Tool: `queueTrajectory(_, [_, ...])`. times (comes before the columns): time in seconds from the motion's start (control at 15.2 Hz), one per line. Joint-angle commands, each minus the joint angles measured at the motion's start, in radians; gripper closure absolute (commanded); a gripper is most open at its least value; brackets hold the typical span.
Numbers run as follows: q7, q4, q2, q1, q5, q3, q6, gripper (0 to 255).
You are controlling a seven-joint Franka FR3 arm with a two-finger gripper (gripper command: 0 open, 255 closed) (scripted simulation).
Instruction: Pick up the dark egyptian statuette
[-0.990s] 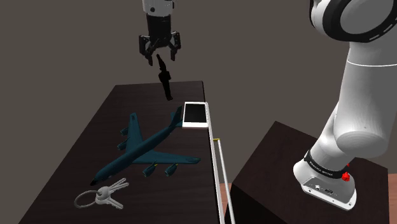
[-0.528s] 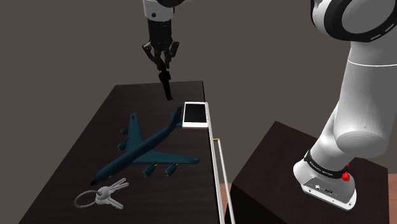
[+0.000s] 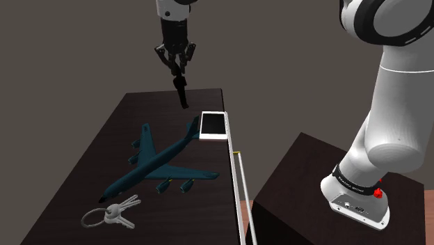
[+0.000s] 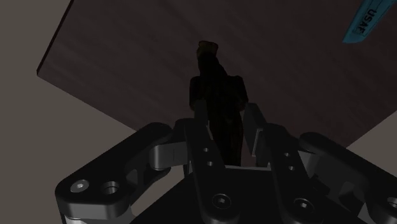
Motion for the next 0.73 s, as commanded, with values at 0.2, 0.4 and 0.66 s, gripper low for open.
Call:
queueTrajectory(0.2, [0.003,0.098,0.023,0.008,-0.007,0.001,-0.076,255])
queueTrajectory(0.4, [0.005,0.169,0.043,0.015,-0.013,0.002,-0.127,255])
queueTrajectory(0.66, [0.008,0.279,0.079,0.029,-0.024,0.003,-0.202,255])
